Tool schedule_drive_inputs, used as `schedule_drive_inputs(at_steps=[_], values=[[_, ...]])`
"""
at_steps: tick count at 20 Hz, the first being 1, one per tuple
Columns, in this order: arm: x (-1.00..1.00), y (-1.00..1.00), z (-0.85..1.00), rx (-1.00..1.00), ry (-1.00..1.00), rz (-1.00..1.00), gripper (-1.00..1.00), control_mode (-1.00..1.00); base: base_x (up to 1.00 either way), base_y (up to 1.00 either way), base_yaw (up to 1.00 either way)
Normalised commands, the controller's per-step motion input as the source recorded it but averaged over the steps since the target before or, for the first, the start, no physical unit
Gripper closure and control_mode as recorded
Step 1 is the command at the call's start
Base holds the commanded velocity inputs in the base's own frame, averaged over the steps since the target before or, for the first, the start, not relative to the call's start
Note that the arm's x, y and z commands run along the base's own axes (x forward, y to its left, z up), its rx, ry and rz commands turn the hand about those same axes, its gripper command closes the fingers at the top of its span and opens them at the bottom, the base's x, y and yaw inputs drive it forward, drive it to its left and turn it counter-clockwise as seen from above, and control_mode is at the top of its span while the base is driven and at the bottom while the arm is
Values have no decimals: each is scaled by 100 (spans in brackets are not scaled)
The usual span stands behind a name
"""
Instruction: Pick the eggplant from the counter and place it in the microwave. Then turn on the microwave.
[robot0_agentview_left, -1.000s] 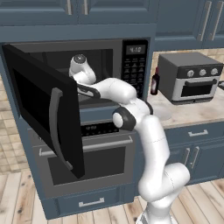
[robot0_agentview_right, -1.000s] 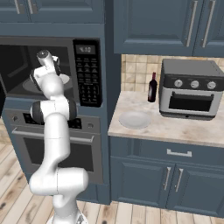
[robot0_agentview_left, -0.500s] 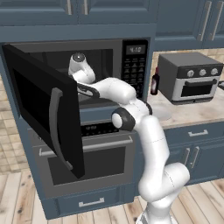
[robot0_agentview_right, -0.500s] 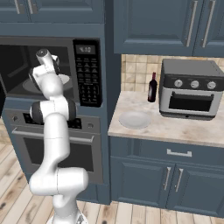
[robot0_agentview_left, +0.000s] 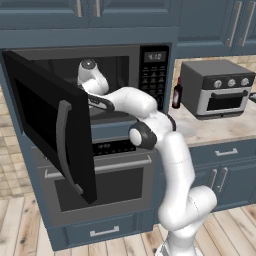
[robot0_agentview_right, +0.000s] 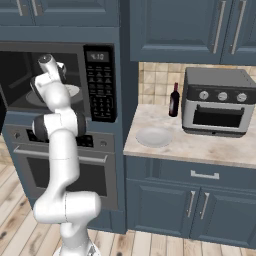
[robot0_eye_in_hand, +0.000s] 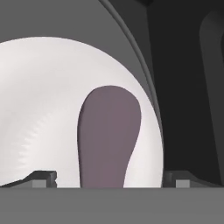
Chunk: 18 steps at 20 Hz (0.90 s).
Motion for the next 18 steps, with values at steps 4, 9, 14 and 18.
schedule_drive_inputs(at_steps=[4, 9, 14, 18], values=[[-17, 0, -13, 0, -1, -3, -100, -100, 0, 0, 0], [-18, -2, -12, 0, -7, -3, -100, -100, 0, 0, 0], [-18, -4, -2, 0, -7, -4, -100, -100, 0, 0, 0], [-20, -8, 0, 0, -4, -4, -100, -100, 0, 0, 0]])
